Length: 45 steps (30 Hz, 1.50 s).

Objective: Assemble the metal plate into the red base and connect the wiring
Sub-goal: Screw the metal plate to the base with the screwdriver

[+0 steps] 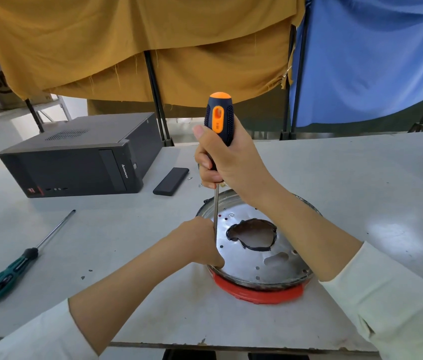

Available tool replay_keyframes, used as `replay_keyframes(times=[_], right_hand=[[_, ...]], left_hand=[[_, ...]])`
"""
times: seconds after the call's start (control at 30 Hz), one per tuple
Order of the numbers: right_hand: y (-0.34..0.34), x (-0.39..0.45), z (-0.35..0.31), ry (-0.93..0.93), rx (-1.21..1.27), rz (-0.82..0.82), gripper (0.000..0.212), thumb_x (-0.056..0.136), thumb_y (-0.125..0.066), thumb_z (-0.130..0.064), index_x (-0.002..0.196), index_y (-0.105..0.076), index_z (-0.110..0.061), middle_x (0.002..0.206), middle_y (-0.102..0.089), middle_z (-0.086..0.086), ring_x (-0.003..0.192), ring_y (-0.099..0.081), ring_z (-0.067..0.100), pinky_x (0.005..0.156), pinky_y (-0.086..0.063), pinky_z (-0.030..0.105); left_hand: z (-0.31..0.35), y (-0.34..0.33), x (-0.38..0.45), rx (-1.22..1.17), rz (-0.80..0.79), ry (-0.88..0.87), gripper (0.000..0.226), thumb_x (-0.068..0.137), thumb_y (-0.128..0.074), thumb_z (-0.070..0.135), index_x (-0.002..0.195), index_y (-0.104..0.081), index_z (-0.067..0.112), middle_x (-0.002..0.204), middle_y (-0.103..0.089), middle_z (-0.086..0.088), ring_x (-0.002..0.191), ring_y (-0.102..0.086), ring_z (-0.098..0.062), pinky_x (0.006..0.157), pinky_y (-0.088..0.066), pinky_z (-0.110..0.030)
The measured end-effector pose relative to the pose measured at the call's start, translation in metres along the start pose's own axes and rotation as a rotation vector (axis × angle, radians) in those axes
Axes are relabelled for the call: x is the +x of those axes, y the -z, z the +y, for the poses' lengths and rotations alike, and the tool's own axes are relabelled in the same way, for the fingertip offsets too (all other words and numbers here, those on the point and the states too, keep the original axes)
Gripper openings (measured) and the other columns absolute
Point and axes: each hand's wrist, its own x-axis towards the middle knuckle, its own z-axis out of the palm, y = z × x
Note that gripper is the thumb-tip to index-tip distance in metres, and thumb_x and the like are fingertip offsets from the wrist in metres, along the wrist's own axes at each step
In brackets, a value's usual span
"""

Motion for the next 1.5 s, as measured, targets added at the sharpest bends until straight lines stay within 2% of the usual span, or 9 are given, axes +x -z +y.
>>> replay_keyframes(times=[0.13, 0.27, 0.37, 0.5, 0.7, 0.9, 1.1, 1.27, 1.5], right_hand=[[-0.002, 0.0, 0.001, 0.021, -0.035, 0.07, 0.021, 0.097, -0.053, -0.014, 0.086, -0.036, -0.016, 0.059, -0.032, 0.008, 0.037, -0.03, 0.014, 0.039, -0.031, 0.026], [-0.005, 0.001, 0.003, 0.071, -0.127, 0.109, 0.019, 0.097, -0.053, -0.013, 0.093, -0.035, -0.011, 0.066, -0.035, 0.014, 0.038, -0.034, 0.014, 0.04, -0.037, 0.03], [-0.004, 0.001, 0.002, 0.073, -0.185, 0.083, 0.018, 0.097, -0.05, -0.007, 0.097, -0.033, -0.012, 0.067, -0.038, 0.012, 0.039, -0.039, 0.014, 0.044, -0.044, 0.031], [0.0, 0.003, 0.001, 0.041, -0.156, 0.078, 0.019, 0.097, -0.047, -0.004, 0.095, -0.031, -0.013, 0.068, -0.038, 0.014, 0.041, -0.037, 0.021, 0.051, -0.044, 0.04], [0.006, 0.003, 0.003, 0.003, -0.022, 0.1, 0.016, 0.096, -0.046, -0.005, 0.106, -0.034, -0.009, 0.063, -0.04, 0.008, 0.041, -0.031, 0.018, 0.044, -0.038, 0.027], [0.006, 0.004, 0.005, 0.039, 0.016, 0.092, 0.016, 0.097, -0.045, -0.006, 0.108, -0.035, -0.008, 0.061, -0.037, 0.008, 0.037, -0.03, 0.014, 0.042, -0.036, 0.025], [0.004, 0.005, 0.005, 0.069, 0.022, 0.059, 0.017, 0.095, -0.046, -0.008, 0.107, -0.034, -0.008, 0.062, -0.033, 0.011, 0.036, -0.029, 0.014, 0.041, -0.036, 0.024], [0.002, 0.004, 0.006, 0.057, 0.036, 0.04, 0.014, 0.096, -0.046, -0.008, 0.104, -0.034, -0.009, 0.061, -0.037, 0.007, 0.036, -0.03, 0.013, 0.041, -0.035, 0.024], [-0.003, 0.005, 0.006, 0.069, -0.035, 0.031, 0.014, 0.097, -0.046, -0.005, 0.095, -0.034, -0.012, 0.063, -0.036, 0.008, 0.037, -0.03, 0.014, 0.04, -0.034, 0.026]], left_hand=[[-0.003, -0.001, 0.001, -0.013, 0.007, 0.002, 0.024, 0.075, -0.073, 0.028, 0.08, -0.055, 0.014, 0.076, -0.051, 0.001, 0.066, -0.05, -0.019, 0.055, -0.039, -0.024], [-0.004, -0.001, 0.004, 0.026, 0.01, 0.0, 0.025, 0.075, -0.072, 0.031, 0.074, -0.051, 0.017, 0.072, -0.053, 0.003, 0.06, -0.05, -0.015, 0.052, -0.039, -0.023], [-0.007, 0.001, 0.006, 0.018, 0.001, 0.001, 0.023, 0.074, -0.072, 0.032, 0.083, -0.056, 0.017, 0.08, -0.061, 0.0, 0.064, -0.056, -0.017, 0.053, -0.041, -0.022], [-0.009, 0.001, 0.008, 0.005, -0.019, -0.002, 0.026, 0.073, -0.073, 0.03, 0.088, -0.06, 0.013, 0.076, -0.057, 0.002, 0.064, -0.059, -0.018, 0.054, -0.043, -0.022], [-0.008, 0.003, 0.009, 0.028, -0.039, -0.013, 0.028, 0.074, -0.073, 0.029, 0.092, -0.062, 0.012, 0.073, -0.058, 0.0, 0.059, -0.059, -0.017, 0.056, -0.045, -0.022], [-0.007, 0.004, 0.01, 0.043, -0.041, -0.022, 0.025, 0.076, -0.072, 0.028, 0.09, -0.06, 0.012, 0.074, -0.058, 0.0, 0.058, -0.059, -0.017, 0.058, -0.046, -0.023], [-0.009, 0.003, 0.011, 0.046, -0.022, -0.024, 0.024, 0.074, -0.072, 0.029, 0.075, -0.052, 0.015, 0.064, -0.052, 0.003, 0.055, -0.055, -0.014, 0.049, -0.039, -0.021], [-0.009, 0.002, 0.009, 0.006, -0.017, -0.003, 0.033, 0.072, -0.073, 0.03, 0.097, -0.066, 0.01, 0.087, -0.068, -0.004, 0.061, -0.056, -0.016, 0.05, -0.04, -0.02], [-0.009, 0.001, 0.007, -0.021, -0.006, 0.003, 0.032, 0.073, -0.074, 0.029, 0.097, -0.064, 0.009, 0.092, -0.069, -0.007, 0.066, -0.055, -0.019, 0.054, -0.041, -0.022]])
